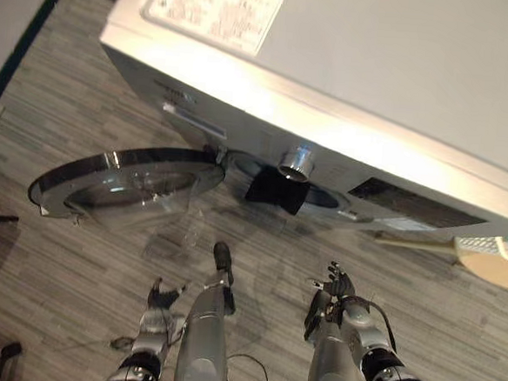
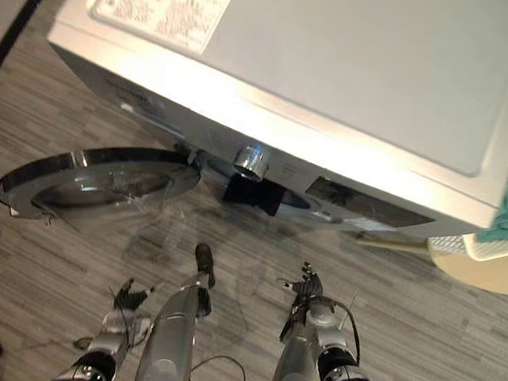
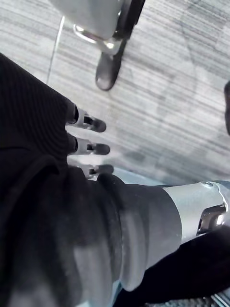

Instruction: Pick up the laundry basket with both hands and put the clothes into the washing machine.

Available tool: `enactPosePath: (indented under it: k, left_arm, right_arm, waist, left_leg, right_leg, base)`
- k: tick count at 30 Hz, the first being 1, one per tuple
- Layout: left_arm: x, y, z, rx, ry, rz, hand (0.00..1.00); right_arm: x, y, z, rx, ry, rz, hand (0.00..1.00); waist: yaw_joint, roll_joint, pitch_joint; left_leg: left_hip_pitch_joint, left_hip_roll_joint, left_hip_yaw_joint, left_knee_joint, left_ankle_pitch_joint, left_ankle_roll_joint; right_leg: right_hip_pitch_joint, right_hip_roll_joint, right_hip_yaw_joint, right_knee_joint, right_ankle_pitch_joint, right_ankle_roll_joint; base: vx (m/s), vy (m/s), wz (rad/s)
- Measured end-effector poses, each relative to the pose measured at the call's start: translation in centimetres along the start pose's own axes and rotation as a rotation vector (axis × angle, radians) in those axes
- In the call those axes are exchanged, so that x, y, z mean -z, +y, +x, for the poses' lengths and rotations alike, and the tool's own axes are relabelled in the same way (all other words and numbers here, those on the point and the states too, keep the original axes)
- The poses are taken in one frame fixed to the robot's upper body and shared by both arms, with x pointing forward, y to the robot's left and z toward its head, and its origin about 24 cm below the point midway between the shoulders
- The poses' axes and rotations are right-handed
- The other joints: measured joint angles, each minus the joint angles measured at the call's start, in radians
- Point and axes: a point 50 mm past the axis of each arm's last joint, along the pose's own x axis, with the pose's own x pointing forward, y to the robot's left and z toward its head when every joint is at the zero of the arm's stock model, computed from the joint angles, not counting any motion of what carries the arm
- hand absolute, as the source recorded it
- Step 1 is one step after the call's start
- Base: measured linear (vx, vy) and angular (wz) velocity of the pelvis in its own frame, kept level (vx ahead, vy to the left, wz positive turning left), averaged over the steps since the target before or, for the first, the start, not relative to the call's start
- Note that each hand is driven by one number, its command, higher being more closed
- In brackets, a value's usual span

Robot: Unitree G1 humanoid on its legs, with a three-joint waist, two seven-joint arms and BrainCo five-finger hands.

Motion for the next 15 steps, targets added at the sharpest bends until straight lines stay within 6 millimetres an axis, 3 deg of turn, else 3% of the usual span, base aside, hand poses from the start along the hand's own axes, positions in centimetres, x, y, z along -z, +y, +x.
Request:
enactPosePath:
  k: [3, 9, 11, 14, 15]
  left_arm:
    - [-4.7, -1.4, 0.3, 0.007, -0.14, -0.113, 0.0]
    - [-10.8, -3.3, -0.8, 0.045, -0.309, -0.364, 0.0]
    - [-12.5, -3.4, -1.6, 0.06, -0.378, -0.426, 0.0]
    - [-16.0, -2.3, -3.8, 0.065, -0.569, -0.523, 0.0]
    - [-17.2, -1.7, -4.7, 0.068, -0.636, -0.567, 0.0]
  right_arm:
    - [-2.8, 0.5, 0.6, 0.013, -0.084, 0.038, 0.0]
    - [-7.1, 1.0, 1.4, 0.03, -0.181, 0.119, 0.0]
    - [-8.0, 1.1, 1.6, 0.029, -0.195, 0.139, 0.0]
    - [-10.8, 0.4, 1.9, 0.059, -0.259, 0.158, 0.0]
    - [-13.0, -0.2, 2.0, 0.077, -0.31, 0.161, 0.0]
  waist:
    - [-0.002, 0.003, 0.032]
    - [-0.005, 0.008, 0.079]
    - [-0.004, 0.009, 0.086]
    - [0.0, 0.014, 0.093]
    - [0.002, 0.025, 0.102]
  left_leg:
    - [-0.083, 0.001, 0.002, 0.037, -0.004, 0.004]
    - [-0.25, -0.002, 0.024, 0.048, 0.008, 0.007]
    - [-0.286, -0.011, 0.026, 0.046, 0.017, 0.008]
    - [-0.341, -0.038, 0.017, 0.021, 0.056, 0.024]
    - [-0.36, -0.046, 0.006, 0.015, 0.064, 0.031]
  right_leg:
    - [-0.103, -0.026, 0.009, 0.076, -0.017, -0.002]
    - [-0.314, -0.067, 0.022, 0.201, -0.044, -0.011]
    - [-0.352, -0.085, 0.013, 0.234, -0.059, -0.01]
    - [-0.413, -0.118, -0.007, 0.278, -0.076, -0.013]
    - [-0.422, -0.125, -0.015, 0.285, -0.079, -0.012]
  base:
    - [-0.07, 0.038, 0.03]
    - [-0.11, -0.005, 0.14]
    - [-0.05, -0.04, 0.39]
    - [-0.03, -0.024, 0.42]
    - [-0.03, -0.002, 0.34]
